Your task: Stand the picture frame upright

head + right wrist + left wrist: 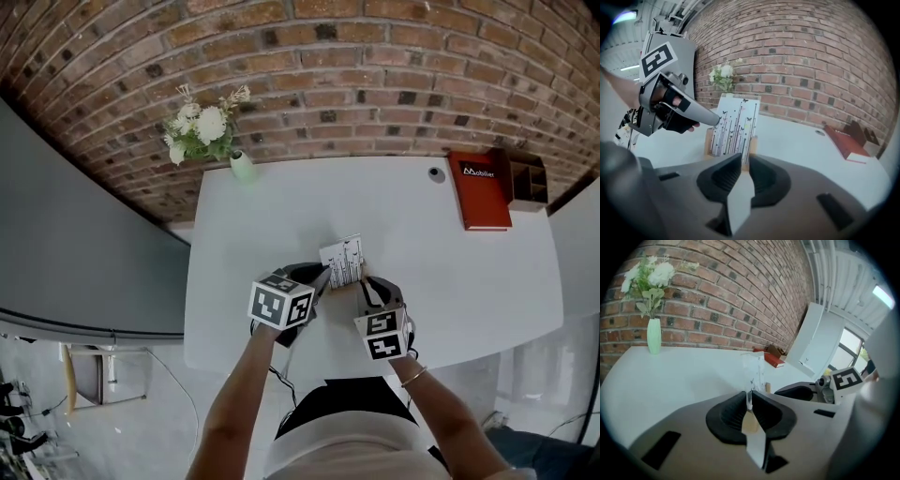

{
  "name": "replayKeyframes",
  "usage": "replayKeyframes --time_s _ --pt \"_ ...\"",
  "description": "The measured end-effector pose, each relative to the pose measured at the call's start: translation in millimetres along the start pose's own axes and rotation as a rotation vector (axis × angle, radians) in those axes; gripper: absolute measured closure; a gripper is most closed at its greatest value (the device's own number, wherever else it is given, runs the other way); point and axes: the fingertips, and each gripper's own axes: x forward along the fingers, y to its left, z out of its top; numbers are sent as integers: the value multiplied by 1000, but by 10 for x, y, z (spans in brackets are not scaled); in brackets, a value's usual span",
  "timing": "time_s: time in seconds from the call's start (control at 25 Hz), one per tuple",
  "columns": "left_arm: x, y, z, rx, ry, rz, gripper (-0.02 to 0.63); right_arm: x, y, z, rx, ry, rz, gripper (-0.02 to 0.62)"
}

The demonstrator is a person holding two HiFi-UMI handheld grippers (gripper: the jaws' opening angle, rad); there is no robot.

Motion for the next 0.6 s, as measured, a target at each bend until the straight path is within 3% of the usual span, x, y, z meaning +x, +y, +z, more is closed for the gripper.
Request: replayKeyframes --time_s 0.4,0.6 --pt "-16 -167 -126 180 30 4 578 -9 113 -200 11 43 12 538" --pt "-37 -190 -159 245 21 46 578 -38 110 -230 26 48 6 538"
